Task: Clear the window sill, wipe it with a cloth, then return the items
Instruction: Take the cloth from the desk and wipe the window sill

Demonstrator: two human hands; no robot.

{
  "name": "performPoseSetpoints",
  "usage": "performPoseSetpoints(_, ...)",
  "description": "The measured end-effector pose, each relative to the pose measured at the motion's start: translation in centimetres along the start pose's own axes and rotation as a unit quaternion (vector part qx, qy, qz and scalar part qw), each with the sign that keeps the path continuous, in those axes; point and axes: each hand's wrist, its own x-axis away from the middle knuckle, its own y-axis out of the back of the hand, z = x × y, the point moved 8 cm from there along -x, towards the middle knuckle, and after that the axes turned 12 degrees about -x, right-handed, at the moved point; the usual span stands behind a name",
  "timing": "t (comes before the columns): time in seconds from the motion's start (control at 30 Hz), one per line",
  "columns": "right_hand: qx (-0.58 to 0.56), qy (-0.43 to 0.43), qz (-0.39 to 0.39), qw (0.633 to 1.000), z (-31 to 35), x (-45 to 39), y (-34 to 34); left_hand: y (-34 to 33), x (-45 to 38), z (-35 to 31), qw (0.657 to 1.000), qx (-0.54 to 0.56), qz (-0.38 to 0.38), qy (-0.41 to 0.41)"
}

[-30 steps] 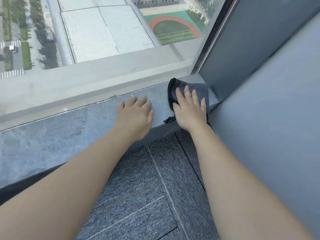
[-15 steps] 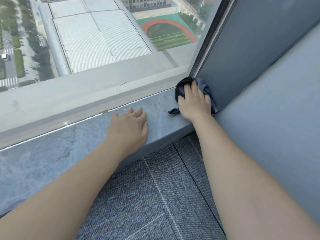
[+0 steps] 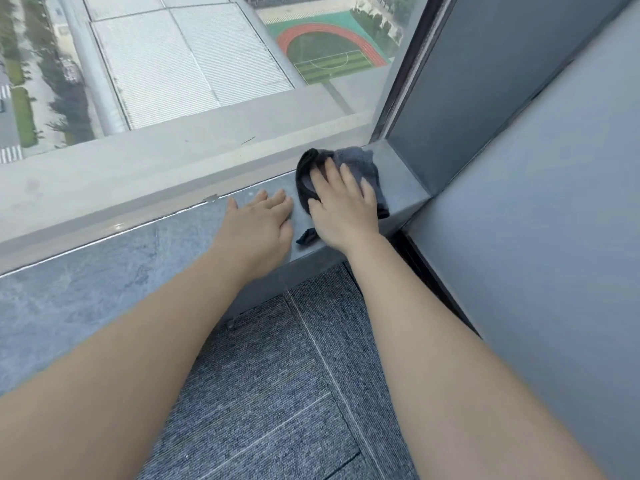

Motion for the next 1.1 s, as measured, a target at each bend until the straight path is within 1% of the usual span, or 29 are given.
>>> performPoseSetpoints(0.07, -0.002, 0.037, 0.020, 0.999, 1.0, 1.2, -0.8, 0.3, 0.4, 0.2, 0.999, 0.050, -0.011, -0.001)
performPoseSetpoints(0.13, -0.005, 0.049, 0.030, 0.998, 0.5, 2.0, -1.0, 0.8, 0.8, 0.8, 0.996, 0.084, -0.023, 0.004)
performPoseSetpoints(0.2, -0.004, 0.020, 0.018, 1.000, -1.0, 2.3, -0.1, 1.0, 1.4, 1.3, 0.996, 0.089, -0.028, 0.007)
performPoseSetpoints(0.27, 0.001, -0.033, 0.004, 0.999, -2.5, 2.3, 0.7, 0.9, 2.0, 1.3, 0.996, 0.087, -0.022, 0.003)
performPoseSetpoints(0.33, 0.003, -0.053, 0.010, 0.999, -2.2, 2.8, 0.5, 0.8, 2.5, 1.4, 0.996, 0.090, -0.010, 0.001)
performPoseSetpoints(0.47, -0.004, 0.001, 0.065, 0.998, 1.0, 4.5, -1.7, 0.6, 3.7, 1.7, 0.995, 0.102, -0.002, 0.010)
performPoseSetpoints(0.57, 0.018, 0.024, 0.098, 0.995, 1.8, 5.2, -2.1, 0.1, 5.4, 2.4, 0.993, 0.111, 0.007, 0.027)
performPoseSetpoints(0.63, 0.046, 0.036, 0.080, 0.995, 2.0, 5.7, -2.3, -0.4, 6.8, 3.3, 0.994, 0.102, 0.009, 0.036)
performPoseSetpoints(0.77, 0.040, 0.074, -0.025, 0.996, 3.7, 7.4, -2.4, -0.9, 9.7, 5.2, 0.993, 0.106, 0.008, 0.057)
performPoseSetpoints(0.8, 0.024, 0.077, -0.031, 0.996, 4.1, 8.0, -2.5, -1.1, 10.3, 5.6, 0.991, 0.116, 0.011, 0.064)
performPoseSetpoints(0.87, -0.032, 0.060, -0.010, 0.998, 4.7, 8.9, -2.3, -1.1, 11.6, 6.3, 0.986, 0.148, 0.011, 0.077)
performPoseSetpoints(0.93, -0.126, 0.028, 0.010, 0.992, 5.6, 10.0, -1.8, -0.7, 12.9, 6.9, 0.975, 0.198, 0.004, 0.097)
performPoseSetpoints(0.97, -0.183, 0.016, 0.011, 0.983, 6.2, 10.6, -1.5, -0.4, 13.6, 7.2, 0.969, 0.224, -0.001, 0.107)
performPoseSetpoints(1.0, -0.252, 0.000, 0.008, 0.968, 6.9, 11.4, -1.1, 0.1, 14.2, 7.4, 0.962, 0.248, -0.006, 0.116)
performPoseSetpoints(1.03, -0.331, -0.025, 0.011, 0.943, 7.8, 12.3, -0.8, 0.8, 14.9, 7.7, 0.954, 0.273, -0.010, 0.123)
performPoseSetpoints(1.1, -0.485, -0.081, 0.031, 0.870, 9.9, 14.3, -0.3, 2.4, 16.7, 8.2, 0.930, 0.337, -0.016, 0.145)
